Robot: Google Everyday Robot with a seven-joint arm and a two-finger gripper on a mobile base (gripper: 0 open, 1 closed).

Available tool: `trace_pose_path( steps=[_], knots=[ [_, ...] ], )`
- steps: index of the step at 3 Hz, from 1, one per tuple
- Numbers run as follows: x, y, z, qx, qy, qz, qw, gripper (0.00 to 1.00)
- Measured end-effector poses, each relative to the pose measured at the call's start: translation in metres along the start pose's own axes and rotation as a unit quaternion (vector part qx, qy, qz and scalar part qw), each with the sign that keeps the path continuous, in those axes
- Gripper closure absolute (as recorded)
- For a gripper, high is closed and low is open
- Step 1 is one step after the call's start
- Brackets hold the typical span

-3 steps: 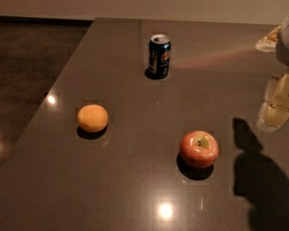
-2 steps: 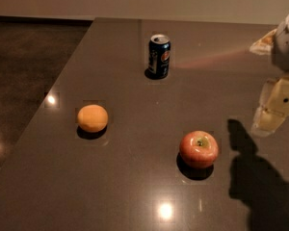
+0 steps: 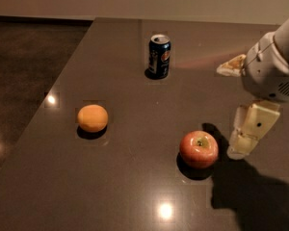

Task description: Pick apple

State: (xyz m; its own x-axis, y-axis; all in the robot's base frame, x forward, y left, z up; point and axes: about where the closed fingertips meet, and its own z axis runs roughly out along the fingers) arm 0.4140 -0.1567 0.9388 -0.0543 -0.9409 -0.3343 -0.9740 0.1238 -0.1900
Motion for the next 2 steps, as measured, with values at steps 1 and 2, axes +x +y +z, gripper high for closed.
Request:
trace_pose_path(
  steps=[1, 2],
  knots=[
    [-0.017, 0.017, 0.024, -0.027, -0.018, -0.032, 0.999, 0.0],
    [-0.024, 0.031, 0.053, -0.052, -0.023, -0.06, 0.9966, 0.0]
  ],
)
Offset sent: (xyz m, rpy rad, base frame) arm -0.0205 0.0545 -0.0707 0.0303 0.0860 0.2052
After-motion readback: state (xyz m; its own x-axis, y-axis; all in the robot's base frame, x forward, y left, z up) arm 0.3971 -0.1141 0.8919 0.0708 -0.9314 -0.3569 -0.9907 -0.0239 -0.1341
